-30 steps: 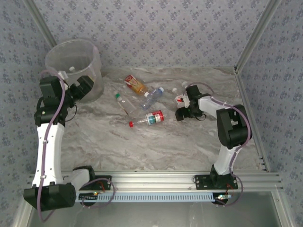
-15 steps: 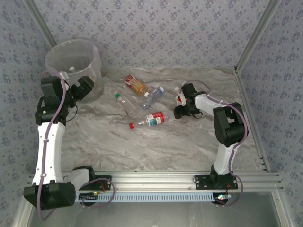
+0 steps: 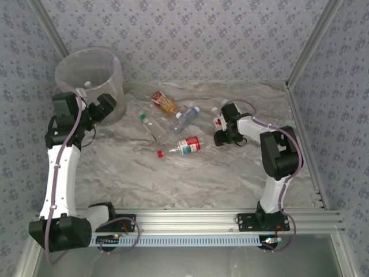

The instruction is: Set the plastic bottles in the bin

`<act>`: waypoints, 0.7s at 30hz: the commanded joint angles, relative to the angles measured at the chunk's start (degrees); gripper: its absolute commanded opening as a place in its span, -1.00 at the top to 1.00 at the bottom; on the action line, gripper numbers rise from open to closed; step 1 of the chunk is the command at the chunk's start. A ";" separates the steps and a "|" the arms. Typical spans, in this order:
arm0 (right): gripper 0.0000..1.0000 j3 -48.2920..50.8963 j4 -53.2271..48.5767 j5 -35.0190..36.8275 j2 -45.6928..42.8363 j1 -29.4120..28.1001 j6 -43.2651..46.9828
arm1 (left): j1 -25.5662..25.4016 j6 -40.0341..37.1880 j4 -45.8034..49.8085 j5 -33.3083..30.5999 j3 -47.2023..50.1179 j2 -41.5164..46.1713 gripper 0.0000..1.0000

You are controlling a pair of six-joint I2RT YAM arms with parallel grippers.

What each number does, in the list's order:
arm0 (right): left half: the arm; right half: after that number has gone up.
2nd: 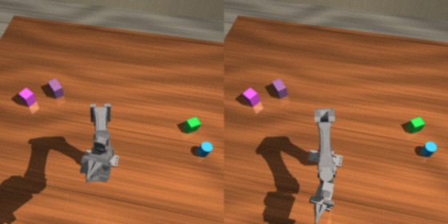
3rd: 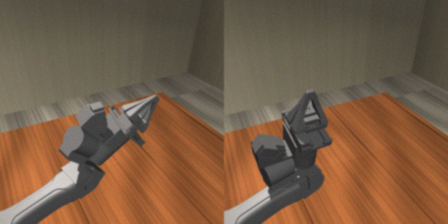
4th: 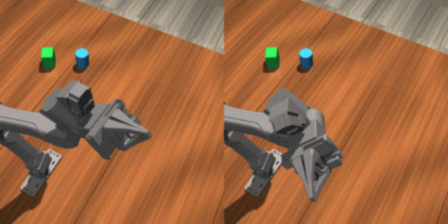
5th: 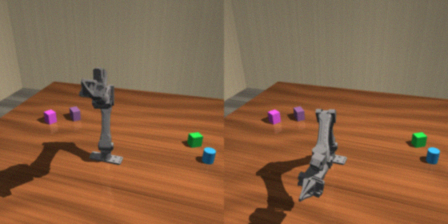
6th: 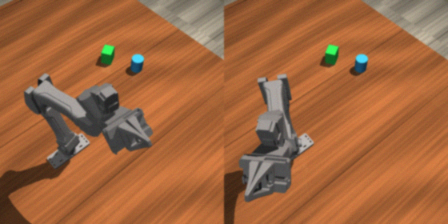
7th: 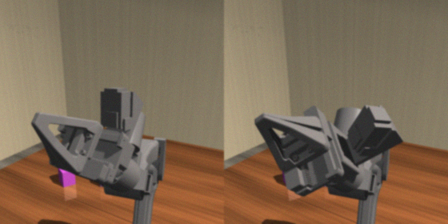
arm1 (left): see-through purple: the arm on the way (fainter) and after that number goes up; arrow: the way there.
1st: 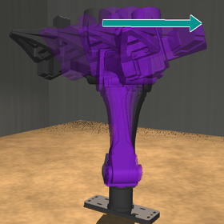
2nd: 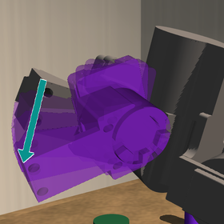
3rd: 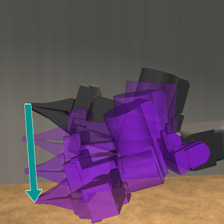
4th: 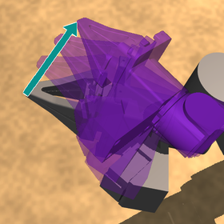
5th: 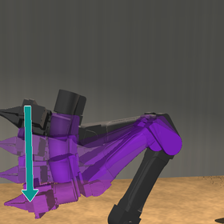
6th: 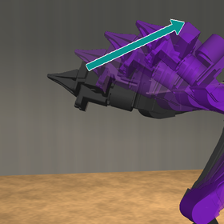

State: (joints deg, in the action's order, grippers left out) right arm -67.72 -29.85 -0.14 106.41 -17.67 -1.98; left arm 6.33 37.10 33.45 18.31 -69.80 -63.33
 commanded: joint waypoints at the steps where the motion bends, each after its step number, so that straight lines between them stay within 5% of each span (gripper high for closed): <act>1: -0.36 1.86 0.27 1.18 -3.34 -0.58 -0.95 | 0.10 0.75 1.07 1.20 0.02 -0.45 -0.99; 13: -0.18 9.21 6.33 3.83 -13.80 -2.24 -2.25 | -0.82 1.23 -2.20 4.28 1.63 -1.28 -0.99; 21: -0.11 14.37 10.02 3.13 -22.33 -4.06 -3.09 | -6.72 -0.25 -5.71 5.13 1.42 -2.44 -0.99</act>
State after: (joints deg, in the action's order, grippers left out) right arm -54.57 -21.89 2.42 87.07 -20.91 -3.68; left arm 1.41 38.00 30.57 21.74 -67.37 -65.08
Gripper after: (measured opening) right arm 0.572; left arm 0.994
